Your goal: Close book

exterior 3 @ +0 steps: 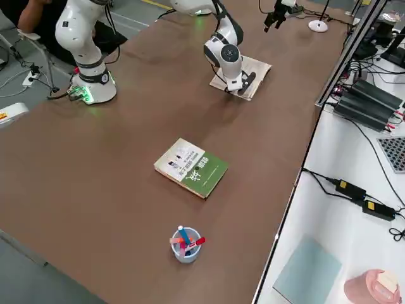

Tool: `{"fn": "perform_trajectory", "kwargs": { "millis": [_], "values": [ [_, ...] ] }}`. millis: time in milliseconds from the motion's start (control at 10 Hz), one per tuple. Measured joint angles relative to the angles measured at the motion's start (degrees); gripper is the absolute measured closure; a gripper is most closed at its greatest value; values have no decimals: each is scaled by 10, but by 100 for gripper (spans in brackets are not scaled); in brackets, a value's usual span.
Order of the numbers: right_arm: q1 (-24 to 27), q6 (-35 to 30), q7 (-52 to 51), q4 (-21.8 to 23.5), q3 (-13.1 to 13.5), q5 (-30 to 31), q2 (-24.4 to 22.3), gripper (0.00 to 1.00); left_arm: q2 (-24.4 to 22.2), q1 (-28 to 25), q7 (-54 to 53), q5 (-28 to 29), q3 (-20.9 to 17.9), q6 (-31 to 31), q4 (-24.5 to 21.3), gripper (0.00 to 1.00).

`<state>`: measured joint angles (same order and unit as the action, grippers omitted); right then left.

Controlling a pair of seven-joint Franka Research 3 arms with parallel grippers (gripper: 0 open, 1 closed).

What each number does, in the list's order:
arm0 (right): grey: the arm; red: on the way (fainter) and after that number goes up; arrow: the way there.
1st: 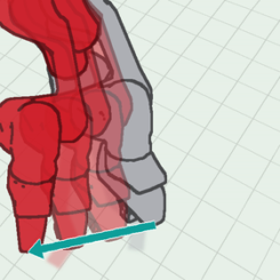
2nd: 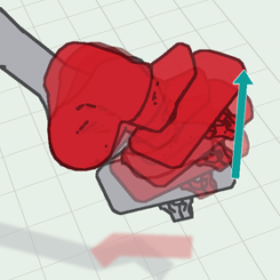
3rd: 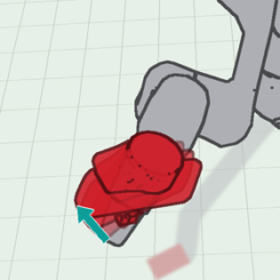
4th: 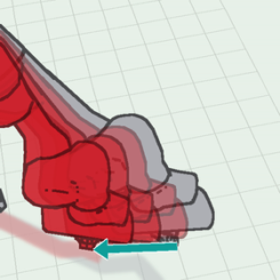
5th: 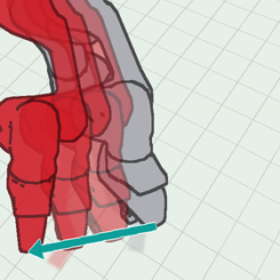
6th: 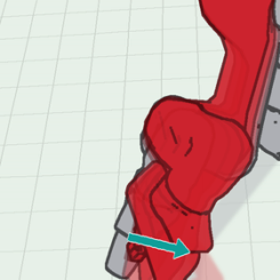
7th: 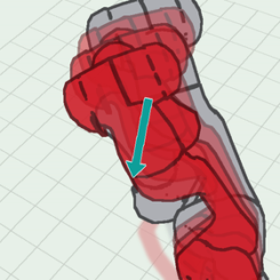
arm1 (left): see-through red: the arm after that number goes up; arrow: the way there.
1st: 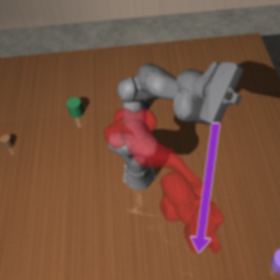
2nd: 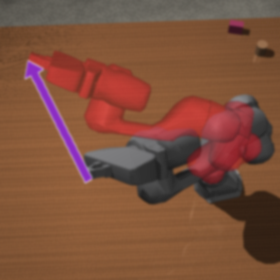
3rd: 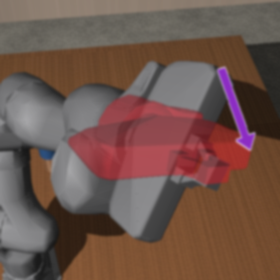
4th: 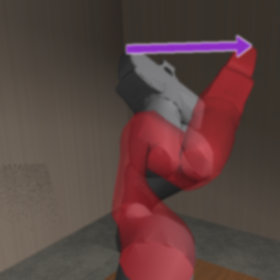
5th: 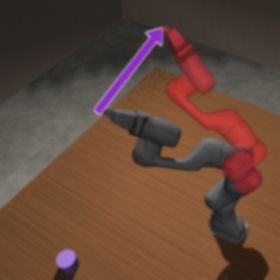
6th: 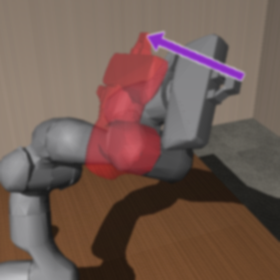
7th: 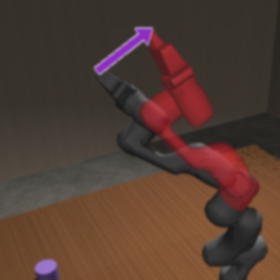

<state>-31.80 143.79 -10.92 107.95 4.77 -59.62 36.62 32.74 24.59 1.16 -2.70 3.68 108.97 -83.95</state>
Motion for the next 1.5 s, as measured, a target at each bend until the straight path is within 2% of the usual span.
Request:
{"fn": "perform_trajectory", "kwargs": {
  "millis": [600,1500],
  "values": [
    [0,0,-11,0,1,-9,0,99,34,0,-63,0,24,17,61,0],
    [0,0,-12,0,1,-11,0,99,60,2,-195,0,33,87,68,0]
  ]
}}
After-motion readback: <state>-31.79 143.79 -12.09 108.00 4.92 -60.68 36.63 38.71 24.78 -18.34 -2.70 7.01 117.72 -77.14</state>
